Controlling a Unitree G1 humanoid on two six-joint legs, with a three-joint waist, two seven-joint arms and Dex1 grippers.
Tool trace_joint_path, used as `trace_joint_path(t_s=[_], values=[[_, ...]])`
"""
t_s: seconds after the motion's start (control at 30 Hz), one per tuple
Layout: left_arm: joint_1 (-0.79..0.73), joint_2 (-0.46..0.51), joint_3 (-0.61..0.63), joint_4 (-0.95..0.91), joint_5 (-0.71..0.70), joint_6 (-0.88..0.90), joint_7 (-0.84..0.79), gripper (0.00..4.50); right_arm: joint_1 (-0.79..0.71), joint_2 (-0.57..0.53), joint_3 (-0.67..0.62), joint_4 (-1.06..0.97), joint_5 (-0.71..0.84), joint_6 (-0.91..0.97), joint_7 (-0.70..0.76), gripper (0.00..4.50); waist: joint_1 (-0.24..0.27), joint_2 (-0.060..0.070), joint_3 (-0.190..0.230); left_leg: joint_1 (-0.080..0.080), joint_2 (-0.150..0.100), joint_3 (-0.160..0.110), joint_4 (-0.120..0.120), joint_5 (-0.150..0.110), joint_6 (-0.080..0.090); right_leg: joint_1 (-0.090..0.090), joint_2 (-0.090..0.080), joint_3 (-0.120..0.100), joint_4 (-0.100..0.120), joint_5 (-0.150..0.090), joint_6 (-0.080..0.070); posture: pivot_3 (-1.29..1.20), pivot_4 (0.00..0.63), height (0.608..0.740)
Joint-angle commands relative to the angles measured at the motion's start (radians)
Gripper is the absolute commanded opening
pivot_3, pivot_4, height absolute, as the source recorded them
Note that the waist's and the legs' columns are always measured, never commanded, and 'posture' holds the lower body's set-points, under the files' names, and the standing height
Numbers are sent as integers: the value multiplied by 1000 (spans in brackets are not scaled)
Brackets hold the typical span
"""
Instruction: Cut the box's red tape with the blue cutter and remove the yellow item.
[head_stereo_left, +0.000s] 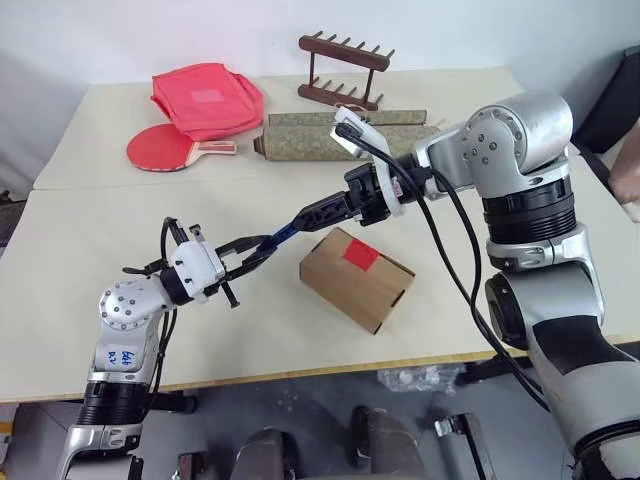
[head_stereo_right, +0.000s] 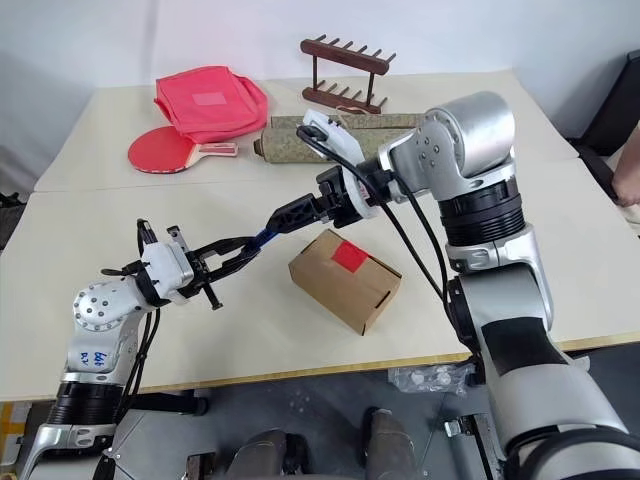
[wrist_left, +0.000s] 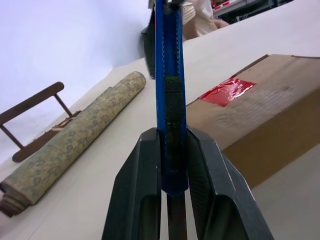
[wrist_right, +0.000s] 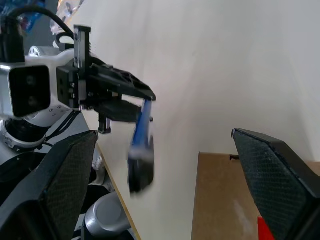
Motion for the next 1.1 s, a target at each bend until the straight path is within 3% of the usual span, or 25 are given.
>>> trace_joint_path(t_s=[0.03, 0.3, 0.43, 0.77, 0.9, 1.1], values=[[-7, -1, -1, -15, -4, -24, 17, 401, -34, 9, -12, -1, 20, -8, -8, 4478, 0, 0, 0, 0, 0, 0, 0, 0, 0, 0, 0, 0, 0, 0, 0, 0, 150, 740], [1, 2, -2, -15, 1, -36, 27, 401, -33, 0, 28, 40, 18, -33, -4, 4478, 1, 0, 0, 0, 0, 0, 0, 0, 0, 0, 0, 0, -1, 0, 0, 0, 150, 740], [3, 1, -4, -14, 0, -39, 30, 401, -38, 5, 22, 55, 22, -38, -4, 3560, 1, 0, 0, -1, 0, 0, 0, 0, 0, 0, 0, 0, -2, 0, 0, 0, 150, 740], [9, 5, -7, -11, 1, -42, 37, 401, -56, -2, 16, 79, 34, -60, 3, 190, 1, 0, 0, -1, 0, 0, -1, 0, 0, 0, 0, 0, -3, 0, 0, 0, 150, 740], [14, 9, -14, -21, -15, 44, 43, 401, -47, -11, 21, 55, 42, -59, 8, 162, 1, 0, 0, -1, 0, 0, -1, 0, 0, 0, 0, 0, -4, 0, 0, 0, 150, 740], [2, 11, -12, -27, -20, 109, 53, 2236, -44, -10, -3, 43, 49, -53, -1, 162, 1, 0, 0, -1, 0, 0, -1, 0, 0, 0, 0, 0, -4, 0, 0, 0, 150, 740]])
